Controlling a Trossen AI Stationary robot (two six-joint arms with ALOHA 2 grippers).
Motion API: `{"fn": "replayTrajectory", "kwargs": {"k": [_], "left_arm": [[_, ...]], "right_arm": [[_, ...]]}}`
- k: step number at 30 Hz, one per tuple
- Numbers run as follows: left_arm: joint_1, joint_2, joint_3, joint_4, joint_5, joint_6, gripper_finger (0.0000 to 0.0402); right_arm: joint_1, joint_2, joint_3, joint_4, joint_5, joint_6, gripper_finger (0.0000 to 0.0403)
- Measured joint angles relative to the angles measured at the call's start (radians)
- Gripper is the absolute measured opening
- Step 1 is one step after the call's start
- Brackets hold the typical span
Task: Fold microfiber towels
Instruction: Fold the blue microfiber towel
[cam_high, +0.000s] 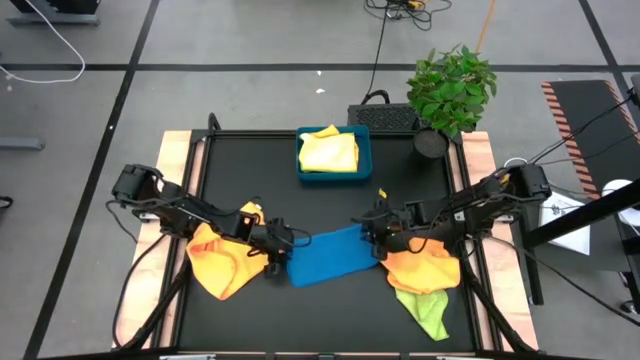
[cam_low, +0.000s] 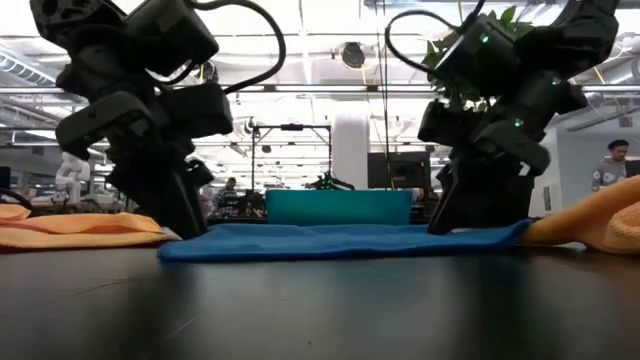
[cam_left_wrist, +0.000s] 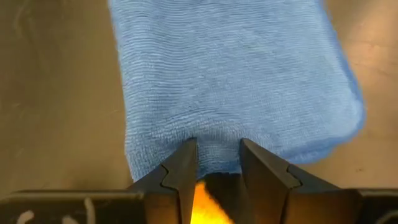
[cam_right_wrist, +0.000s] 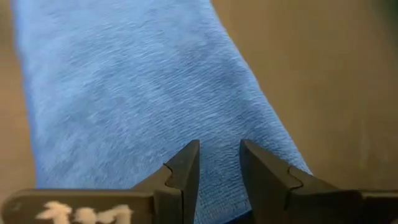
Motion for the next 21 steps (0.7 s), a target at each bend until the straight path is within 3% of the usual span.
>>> {"fn": "replayTrajectory", "kwargs": {"k": [9,17,21], "left_arm": [[-0.011,0.050,-0.001,0.136,0.096,-0.008,0.0127],[-0.030,0.041,-0.003,0.127,0.203,0.036,0.0127],[-0.032,-0.023,-0.006,0.078,0.212,0.067,0.0127]], "right_arm": [[-0.111,0.000,0.000,-0.010,-0.001,-0.080,0.0105],[-0.184,0.000,0.000,0.052,0.002,-0.155,0.0105],[-0.188,-0.015,0.000,0.061,-0.001,-0.167,0.0105]]}}
